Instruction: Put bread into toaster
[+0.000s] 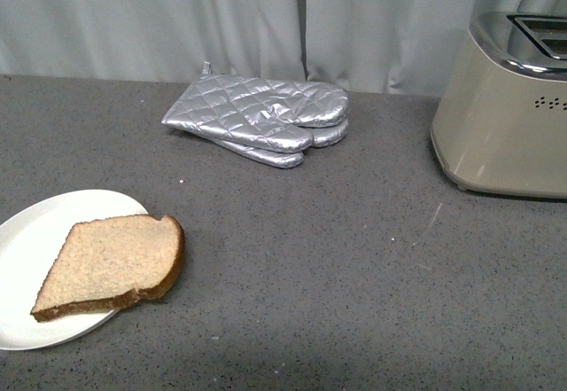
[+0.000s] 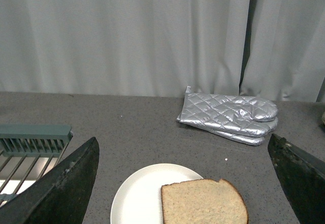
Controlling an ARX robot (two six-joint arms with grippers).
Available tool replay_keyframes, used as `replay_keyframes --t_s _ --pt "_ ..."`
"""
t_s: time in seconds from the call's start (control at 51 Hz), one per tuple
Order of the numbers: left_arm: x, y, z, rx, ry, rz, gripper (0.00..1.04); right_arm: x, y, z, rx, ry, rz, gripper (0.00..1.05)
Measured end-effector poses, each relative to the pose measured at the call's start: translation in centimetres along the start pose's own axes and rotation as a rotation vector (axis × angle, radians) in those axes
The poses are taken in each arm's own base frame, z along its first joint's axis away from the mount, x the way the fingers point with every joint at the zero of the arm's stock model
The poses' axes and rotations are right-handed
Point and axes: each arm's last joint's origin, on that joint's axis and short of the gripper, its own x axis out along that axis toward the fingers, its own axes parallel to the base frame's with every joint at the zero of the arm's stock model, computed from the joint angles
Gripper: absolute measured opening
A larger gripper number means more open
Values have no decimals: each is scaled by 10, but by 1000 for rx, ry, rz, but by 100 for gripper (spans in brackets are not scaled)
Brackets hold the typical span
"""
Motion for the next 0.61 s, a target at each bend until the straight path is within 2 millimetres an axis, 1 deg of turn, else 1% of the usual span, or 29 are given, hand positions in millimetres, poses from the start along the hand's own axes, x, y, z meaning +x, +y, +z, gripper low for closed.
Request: replay_keyframes --t_s 0.608 --pt "0 0 0 0 0 0 98 0 0 0 0 0 0 95"
